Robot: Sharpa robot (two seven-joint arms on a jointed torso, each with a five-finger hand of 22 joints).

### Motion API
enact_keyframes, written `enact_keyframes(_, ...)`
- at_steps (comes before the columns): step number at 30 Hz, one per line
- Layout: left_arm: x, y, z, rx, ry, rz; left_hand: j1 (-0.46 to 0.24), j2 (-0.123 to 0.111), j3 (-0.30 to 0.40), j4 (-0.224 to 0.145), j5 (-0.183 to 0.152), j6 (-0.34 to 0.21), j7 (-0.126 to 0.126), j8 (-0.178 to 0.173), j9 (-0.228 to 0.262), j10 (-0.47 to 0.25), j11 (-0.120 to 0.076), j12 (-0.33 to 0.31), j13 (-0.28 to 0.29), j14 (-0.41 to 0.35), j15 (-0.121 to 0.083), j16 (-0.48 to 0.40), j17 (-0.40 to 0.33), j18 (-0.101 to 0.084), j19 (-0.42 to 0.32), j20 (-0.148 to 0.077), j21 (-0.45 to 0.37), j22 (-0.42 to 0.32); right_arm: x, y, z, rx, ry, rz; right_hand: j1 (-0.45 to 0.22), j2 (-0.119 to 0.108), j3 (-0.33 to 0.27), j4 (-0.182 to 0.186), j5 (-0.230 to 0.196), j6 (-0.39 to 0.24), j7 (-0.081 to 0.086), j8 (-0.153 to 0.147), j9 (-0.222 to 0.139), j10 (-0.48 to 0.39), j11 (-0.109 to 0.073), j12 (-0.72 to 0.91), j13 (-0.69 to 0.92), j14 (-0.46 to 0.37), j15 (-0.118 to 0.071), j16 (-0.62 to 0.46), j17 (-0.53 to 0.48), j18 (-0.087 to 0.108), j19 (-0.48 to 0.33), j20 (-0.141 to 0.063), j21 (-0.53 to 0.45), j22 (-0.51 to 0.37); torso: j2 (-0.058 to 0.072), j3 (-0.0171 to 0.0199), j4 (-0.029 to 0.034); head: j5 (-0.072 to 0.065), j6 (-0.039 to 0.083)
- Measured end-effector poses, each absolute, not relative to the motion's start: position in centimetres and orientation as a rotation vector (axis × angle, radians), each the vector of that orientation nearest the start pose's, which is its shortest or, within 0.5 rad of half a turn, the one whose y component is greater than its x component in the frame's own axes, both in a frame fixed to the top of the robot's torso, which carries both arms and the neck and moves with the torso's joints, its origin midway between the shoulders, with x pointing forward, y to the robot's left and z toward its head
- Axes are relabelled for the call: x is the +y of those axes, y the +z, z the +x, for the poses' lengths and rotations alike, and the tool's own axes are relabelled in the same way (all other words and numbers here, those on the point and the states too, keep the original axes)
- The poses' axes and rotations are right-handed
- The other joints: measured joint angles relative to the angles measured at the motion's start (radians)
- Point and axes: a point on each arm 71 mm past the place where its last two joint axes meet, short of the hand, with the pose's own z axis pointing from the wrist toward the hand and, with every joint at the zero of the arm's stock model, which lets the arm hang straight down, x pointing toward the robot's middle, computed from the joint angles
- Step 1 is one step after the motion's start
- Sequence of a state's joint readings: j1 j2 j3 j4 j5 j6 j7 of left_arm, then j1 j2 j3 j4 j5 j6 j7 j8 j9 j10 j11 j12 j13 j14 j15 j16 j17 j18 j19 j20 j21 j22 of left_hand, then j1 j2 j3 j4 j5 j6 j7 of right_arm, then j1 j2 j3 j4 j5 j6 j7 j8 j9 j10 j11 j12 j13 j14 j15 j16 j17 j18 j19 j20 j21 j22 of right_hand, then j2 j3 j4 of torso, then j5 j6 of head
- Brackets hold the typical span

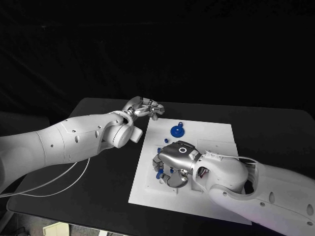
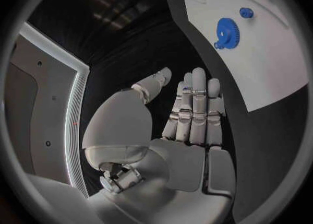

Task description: Assemble the parts on the task board

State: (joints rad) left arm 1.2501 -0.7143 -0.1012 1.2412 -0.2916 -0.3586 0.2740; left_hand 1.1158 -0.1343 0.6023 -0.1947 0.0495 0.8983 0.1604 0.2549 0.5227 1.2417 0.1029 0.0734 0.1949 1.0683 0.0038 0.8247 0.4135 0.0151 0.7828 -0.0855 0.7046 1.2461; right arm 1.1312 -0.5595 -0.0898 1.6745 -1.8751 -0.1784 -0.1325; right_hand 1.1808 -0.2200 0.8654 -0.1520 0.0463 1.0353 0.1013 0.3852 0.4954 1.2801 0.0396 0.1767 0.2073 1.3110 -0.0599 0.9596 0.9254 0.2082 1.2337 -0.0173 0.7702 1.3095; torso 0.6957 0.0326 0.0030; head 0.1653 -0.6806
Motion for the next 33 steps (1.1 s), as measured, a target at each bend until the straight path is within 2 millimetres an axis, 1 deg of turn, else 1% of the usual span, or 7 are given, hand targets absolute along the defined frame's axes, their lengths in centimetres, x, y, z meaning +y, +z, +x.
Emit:
enact_keyframes(4,22.9,-19.2,54.1,1.512,-1.199,-0.864,0.0,0.0,0.0,0.0,0.0,0.0,0.0,0.0,0.0,0.0,0.0,0.0,0.0,0.0,0.0,0.0,0.001,0.0,0.0,0.0,-0.004,0.0,-1.8,-21.4,38.9,1.574,0.847,-0.798,0.0,0.0,0.0,0.0,0.0,0.0,0.0,0.0,0.0,0.0,0.0,0.0,0.0,0.0,0.0,0.0,0.0,0.0,0.001,-0.001,0.0,0.0,0.0,0.0008,-0.0004,0.006,-0.004)
enact_keyframes(10,22.8,-19.2,54.1,1.513,-1.2,-0.864,0.0,0.0,0.0,0.0,0.0,0.0,0.0,0.0,0.0,0.0,0.0,0.0,0.0,0.0,0.0,0.0,0.001,0.0,0.0,0.0,-0.004,0.0,-1.8,-21.7,38.8,1.581,0.845,-0.805,0.0,0.0,0.0,0.0,0.0,0.0,0.0,-0.003,0.0,0.0,0.0,-0.003,0.0,0.0,0.0,0.0,0.0,0.0,0.003,-0.002,0.0,0.0,0.0,0.002,-0.0015,0.012,-0.009)
enact_keyframes(22,22.8,-19.2,54.1,1.514,-1.201,-0.864,0.0,0.0,0.0,0.0,0.0,0.0,0.0,0.0,-0.001,0.0,0.0,0.0,0.0,0.0,0.0,0.0,0.002,0.0,0.0,0.0,-0.004,0.001,-2.2,-21.9,39.0,1.587,0.826,-0.815,0.003,0.003,0.002,-0.003,-0.004,-0.001,0.001,-0.004,0.0,0.0,0.0,-0.006,0.0,0.0,0.0,0.0,0.001,0.0,0.003,-0.002,0.0,0.0,0.0,0.0026,-0.0021,0.013,-0.011)
enact_keyframes(33,22.9,-19.2,54.1,1.514,-1.199,-0.865,0.0,0.0,0.0,0.0,0.0,0.0,0.0,0.0,-0.001,0.0,0.0,0.0,0.0,0.0,0.0,0.0,0.003,0.0,0.0,0.0,-0.004,0.002,-2.6,-22.0,39.1,1.591,0.812,-0.82,0.004,0.004,0.001,-0.004,-0.004,-0.003,0.0,0.0,0.004,0.0,0.0,-0.002,0.0,0.0,0.0,0.0,0.001,0.0,0.002,-0.002,0.0,0.0,0.0,0.0014,-0.0011,0.015,-0.015)
